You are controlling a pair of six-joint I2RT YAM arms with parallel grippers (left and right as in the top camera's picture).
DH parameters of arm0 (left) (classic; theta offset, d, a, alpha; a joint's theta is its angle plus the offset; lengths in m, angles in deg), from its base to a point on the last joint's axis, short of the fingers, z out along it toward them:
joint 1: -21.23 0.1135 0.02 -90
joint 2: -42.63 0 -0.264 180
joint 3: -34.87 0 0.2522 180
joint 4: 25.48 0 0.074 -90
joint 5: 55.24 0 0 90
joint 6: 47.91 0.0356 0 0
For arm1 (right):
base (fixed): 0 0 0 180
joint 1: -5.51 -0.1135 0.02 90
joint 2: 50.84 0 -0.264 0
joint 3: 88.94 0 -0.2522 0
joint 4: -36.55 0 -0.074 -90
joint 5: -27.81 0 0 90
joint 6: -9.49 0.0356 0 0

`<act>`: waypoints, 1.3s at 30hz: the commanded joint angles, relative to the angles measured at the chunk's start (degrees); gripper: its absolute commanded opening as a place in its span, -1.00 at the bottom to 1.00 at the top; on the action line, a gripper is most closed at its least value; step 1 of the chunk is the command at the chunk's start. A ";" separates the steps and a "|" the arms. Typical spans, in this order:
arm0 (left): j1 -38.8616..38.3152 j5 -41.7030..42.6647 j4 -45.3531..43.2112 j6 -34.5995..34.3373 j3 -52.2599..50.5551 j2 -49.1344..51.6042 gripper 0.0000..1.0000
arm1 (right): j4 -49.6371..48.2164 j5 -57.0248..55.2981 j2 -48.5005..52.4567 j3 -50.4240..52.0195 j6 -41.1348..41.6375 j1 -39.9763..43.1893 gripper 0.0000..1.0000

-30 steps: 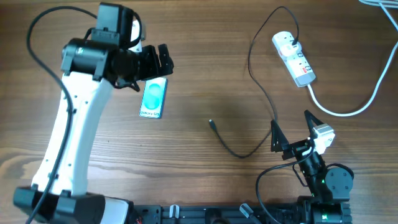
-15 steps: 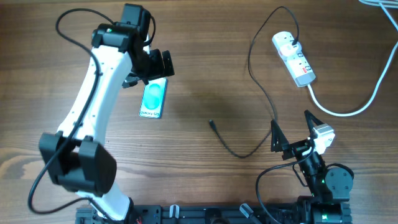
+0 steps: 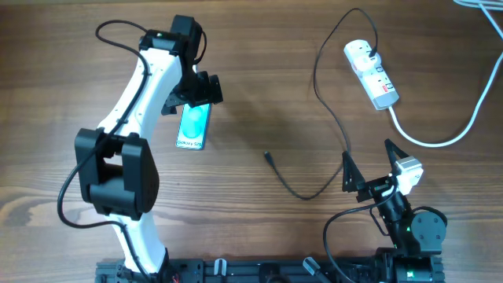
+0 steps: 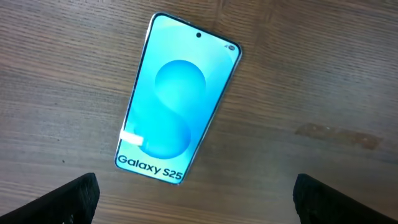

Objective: Plug charger to phone and switch on socket
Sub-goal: 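Move the left gripper over the Galaxy S25 phone and lower, then close the left gripper on the phone's top edge and lift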

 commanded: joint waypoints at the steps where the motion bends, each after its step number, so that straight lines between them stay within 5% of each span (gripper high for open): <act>1: 0.26 -2.29 -1.33 0.55 -0.22 1.55 1.00 | -0.20 0.02 -0.33 0.07 0.37 -0.20 0.99; 27: 0.28 -4.24 -20.09 4.09 -16.63 1.57 1.00 | -0.20 0.02 -0.33 0.07 0.37 -0.20 0.99; 34: 0.28 -4.37 -20.74 14.23 -18.97 1.57 1.00 | -0.20 0.02 -0.33 0.07 0.37 -0.20 0.99; 39: 0.28 -4.39 -21.90 15.56 -20.70 1.57 1.00 | -0.20 0.04 -0.33 0.07 0.37 -0.20 1.00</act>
